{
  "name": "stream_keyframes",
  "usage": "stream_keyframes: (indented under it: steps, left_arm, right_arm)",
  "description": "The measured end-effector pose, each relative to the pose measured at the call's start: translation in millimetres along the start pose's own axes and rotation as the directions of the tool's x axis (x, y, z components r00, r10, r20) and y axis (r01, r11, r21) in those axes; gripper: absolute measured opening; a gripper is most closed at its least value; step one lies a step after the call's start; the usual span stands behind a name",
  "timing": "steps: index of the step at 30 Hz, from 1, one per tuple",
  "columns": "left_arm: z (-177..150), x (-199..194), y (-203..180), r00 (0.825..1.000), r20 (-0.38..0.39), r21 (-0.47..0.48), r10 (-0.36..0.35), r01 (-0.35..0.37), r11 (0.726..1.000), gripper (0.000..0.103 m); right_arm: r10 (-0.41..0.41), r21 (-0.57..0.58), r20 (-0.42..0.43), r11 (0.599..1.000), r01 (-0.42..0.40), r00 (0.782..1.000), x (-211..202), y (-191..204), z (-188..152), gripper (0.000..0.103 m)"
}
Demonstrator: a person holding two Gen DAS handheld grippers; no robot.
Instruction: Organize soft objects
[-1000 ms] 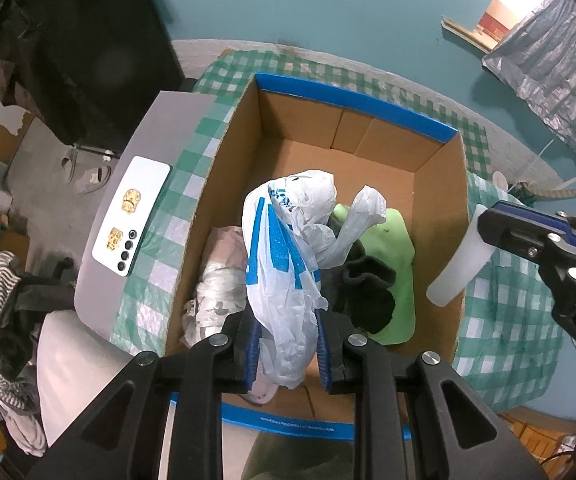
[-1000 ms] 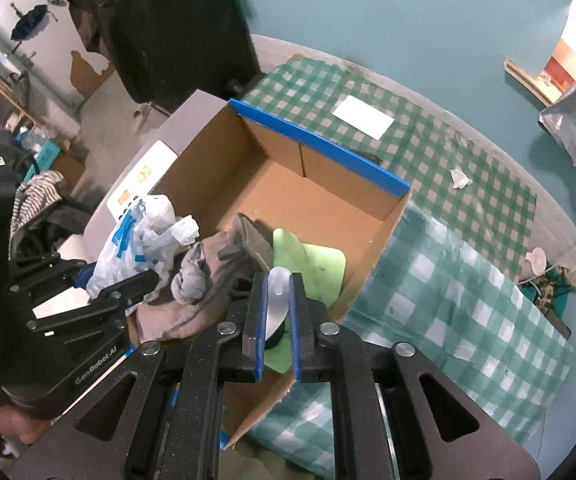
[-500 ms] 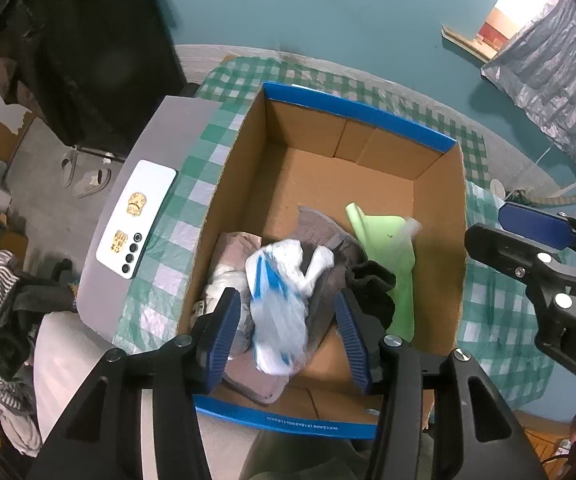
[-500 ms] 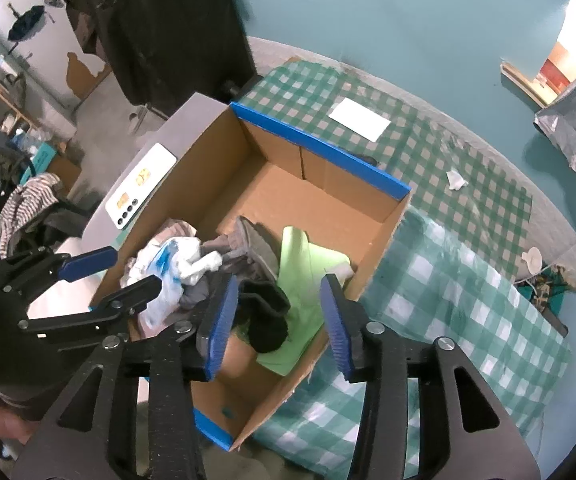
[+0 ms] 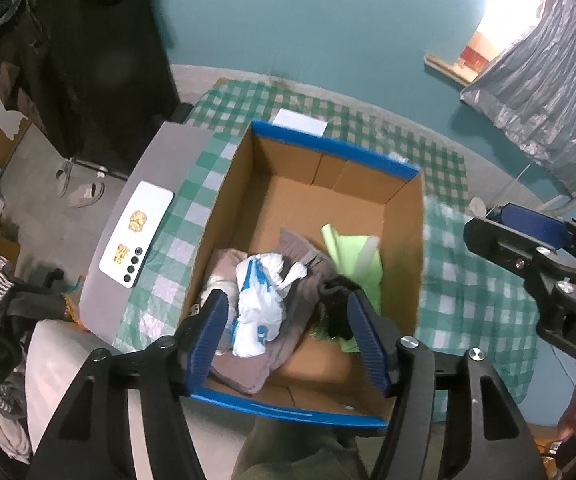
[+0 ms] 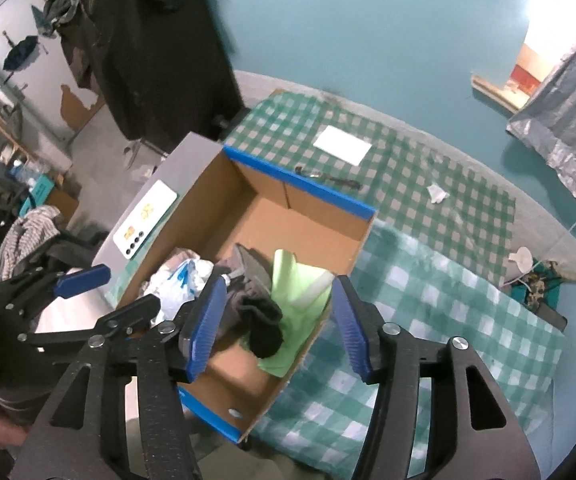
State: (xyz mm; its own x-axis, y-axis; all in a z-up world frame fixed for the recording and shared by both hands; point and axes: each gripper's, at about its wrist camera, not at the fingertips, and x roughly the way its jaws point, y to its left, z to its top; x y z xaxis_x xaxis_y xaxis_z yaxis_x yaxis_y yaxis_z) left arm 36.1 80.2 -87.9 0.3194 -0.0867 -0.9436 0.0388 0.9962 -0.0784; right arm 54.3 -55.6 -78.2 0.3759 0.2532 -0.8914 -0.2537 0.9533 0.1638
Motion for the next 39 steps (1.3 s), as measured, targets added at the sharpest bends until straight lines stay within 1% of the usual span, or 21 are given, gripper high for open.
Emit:
stream_keyframes:
  steps: [7,17,18,19,21,23,28,31,35,39]
  left_arm:
    - [3,-19,-13,0.999,0.049,0.027,-0.009,0.007,1.0,0.066]
    - [3,-34,-27,0.996,0.083,0.054,-0.037,0.032,0.998,0.068]
    - [3,-37,-29,0.995,0.089,0.056,-0.039,0.034,0.998,0.071]
    - [3,-39,-30,0.995,0.093,0.057,-0.041,0.036,0.998,0.076]
    - [2,-44,-33,0.994,0.106,0.057,-0.04,0.034,0.998,0.08]
    - [2,-50,-38,0.992,0.121,0.064,-0.042,0.035,0.997,0.081]
    - [2,-59,-52,0.991,0.122,0.077,-0.06,0.051,0.996,0.081]
    - [2,-64,-60,0.988,0.139,0.085,-0.066,0.054,0.995,0.081]
    - [0,-67,-75,0.984,0.151,0.135,-0.099,0.079,0.988,0.082]
    - [0,-70,-88,0.982,0.161,0.177,-0.099,0.07,0.982,0.082]
  right_arm:
    - [-0.036,0.036,0.055,0.999,0.034,0.998,-26,-9,-1,0.06]
    - [-0.087,0.119,0.115,0.99,0.074,0.99,-57,-33,-9,0.062]
    - [-0.092,0.128,0.117,0.989,0.077,0.989,-59,-36,-10,0.062]
    - [-0.096,0.138,0.117,0.987,0.08,0.988,-61,-39,-11,0.062]
    - [-0.105,0.15,0.119,0.985,0.087,0.987,-64,-43,-14,0.062]
    - [-0.115,0.16,0.121,0.982,0.095,0.986,-67,-48,-17,0.062]
    - [-0.149,0.177,0.121,0.976,0.127,0.981,-74,-57,-25,0.062]
    - [-0.156,0.195,0.124,0.972,0.13,0.98,-78,-64,-28,0.062]
    - [-0.17,0.208,0.129,0.968,0.141,0.977,-84,-70,-32,0.062]
    - [-0.175,0.214,0.121,0.966,0.146,0.977,-84,-75,-34,0.062]
